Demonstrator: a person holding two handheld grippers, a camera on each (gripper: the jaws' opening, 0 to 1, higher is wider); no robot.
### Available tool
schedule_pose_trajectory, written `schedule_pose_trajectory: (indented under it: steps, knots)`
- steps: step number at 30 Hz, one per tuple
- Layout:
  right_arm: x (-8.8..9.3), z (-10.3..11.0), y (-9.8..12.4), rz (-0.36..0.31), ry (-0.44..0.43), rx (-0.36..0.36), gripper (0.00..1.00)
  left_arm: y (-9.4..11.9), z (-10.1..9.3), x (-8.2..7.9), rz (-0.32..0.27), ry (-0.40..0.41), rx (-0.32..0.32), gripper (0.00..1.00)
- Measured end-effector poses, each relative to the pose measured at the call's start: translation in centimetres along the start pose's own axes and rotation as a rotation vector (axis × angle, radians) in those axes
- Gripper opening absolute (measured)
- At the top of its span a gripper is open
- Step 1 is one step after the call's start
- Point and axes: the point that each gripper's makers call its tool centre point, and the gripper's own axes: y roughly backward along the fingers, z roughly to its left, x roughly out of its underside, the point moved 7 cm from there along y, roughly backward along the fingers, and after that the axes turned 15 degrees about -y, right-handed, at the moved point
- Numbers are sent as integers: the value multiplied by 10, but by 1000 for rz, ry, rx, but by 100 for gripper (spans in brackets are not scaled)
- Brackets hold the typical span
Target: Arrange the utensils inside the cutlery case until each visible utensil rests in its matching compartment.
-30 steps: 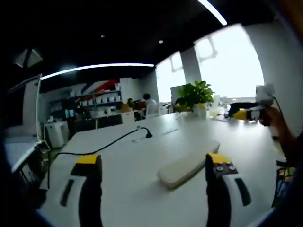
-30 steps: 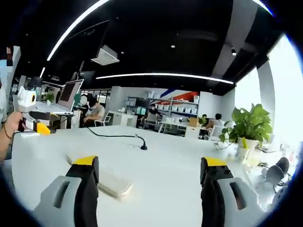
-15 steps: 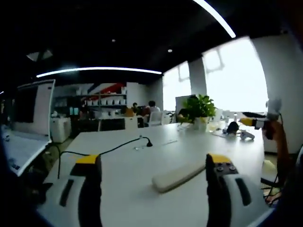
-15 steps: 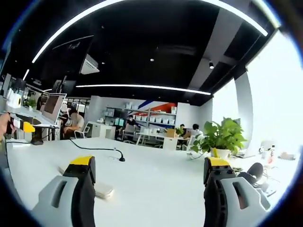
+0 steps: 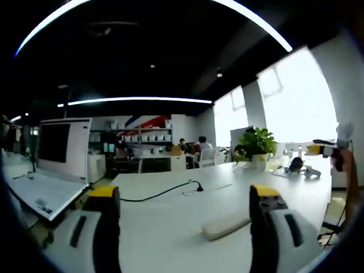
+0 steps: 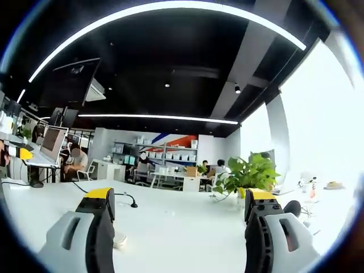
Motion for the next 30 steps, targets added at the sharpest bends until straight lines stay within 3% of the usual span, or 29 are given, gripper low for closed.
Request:
schedule_pose_trajectory:
  steps: [3,5,7,21,30]
  knots:
    - [2,-3,2,13,-25,14,99,3,1,-4,-10,-10,-31,100]
    - [3,-4,2,27,-35,14,99,5,2,-5,5,-77,-77,100]
    - [4,-5,2,34,-40,10,99,6,-2,-7,13,-83,-91,100]
    - [11,-11,-3,69,-32,32,99,2,-12,-7,33,-48,-9,100]
    - [7,-13,-3,58,-20,35,99,-4,-9,-4,36,-35,3,100]
